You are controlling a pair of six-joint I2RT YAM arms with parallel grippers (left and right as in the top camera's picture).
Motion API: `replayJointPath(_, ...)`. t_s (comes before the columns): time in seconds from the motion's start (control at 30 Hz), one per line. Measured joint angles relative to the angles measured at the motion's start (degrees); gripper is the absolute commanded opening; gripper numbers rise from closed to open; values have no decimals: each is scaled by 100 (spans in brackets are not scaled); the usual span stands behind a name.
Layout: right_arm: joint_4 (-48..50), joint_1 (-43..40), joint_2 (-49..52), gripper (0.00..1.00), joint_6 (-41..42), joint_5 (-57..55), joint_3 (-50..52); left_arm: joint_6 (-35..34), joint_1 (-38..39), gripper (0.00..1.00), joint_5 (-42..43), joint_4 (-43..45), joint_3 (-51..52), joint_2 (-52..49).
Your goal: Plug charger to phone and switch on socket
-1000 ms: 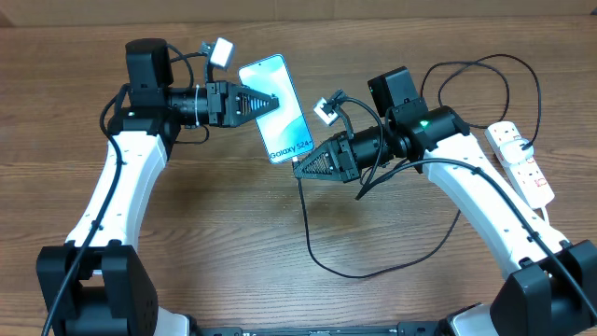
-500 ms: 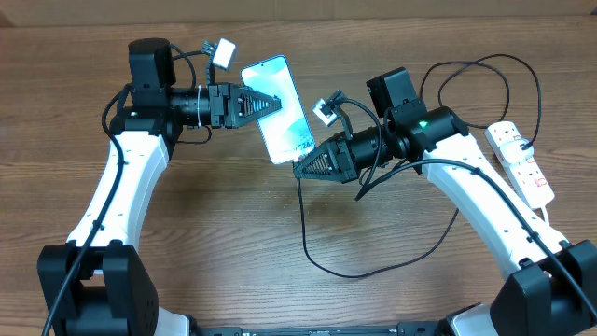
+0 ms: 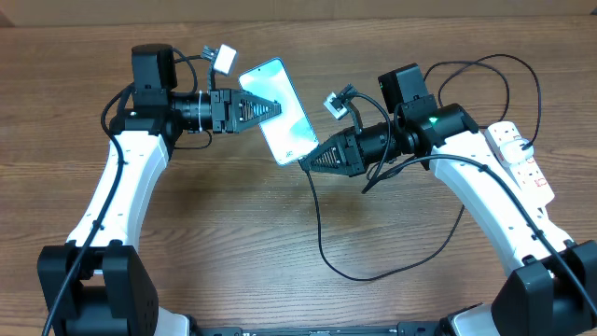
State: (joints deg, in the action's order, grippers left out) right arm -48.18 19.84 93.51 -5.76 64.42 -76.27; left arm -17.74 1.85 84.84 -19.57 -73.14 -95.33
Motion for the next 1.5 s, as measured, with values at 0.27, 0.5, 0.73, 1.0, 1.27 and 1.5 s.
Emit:
replayJointPath(0.27, 17, 2, 0, 18, 9, -57, 2, 170, 85, 4, 24, -20, -2, 0)
replayJointPath(0.5, -439, 2, 0, 34, 15, -63, 0, 170, 223, 4, -42, -57, -2, 0)
replayJointPath(0.73, -918, 2, 0, 54, -24, -297, 0, 168, 136, 4, -542, -50, -2, 0)
replayJointPath(1.0, -933, 22, 0, 52, -350, -400, 0, 162, 94, 4, -669, -20, -2, 0)
replayJointPath(1.27, -734, 240, 0, 33, -470, -492, 0, -157, 94, 4, -560, 448, 0, 0)
replayJointPath(1.5, -745, 350, 0, 12, -457, -822, 0, -376, 92, 4, -391, 592, 0, 0)
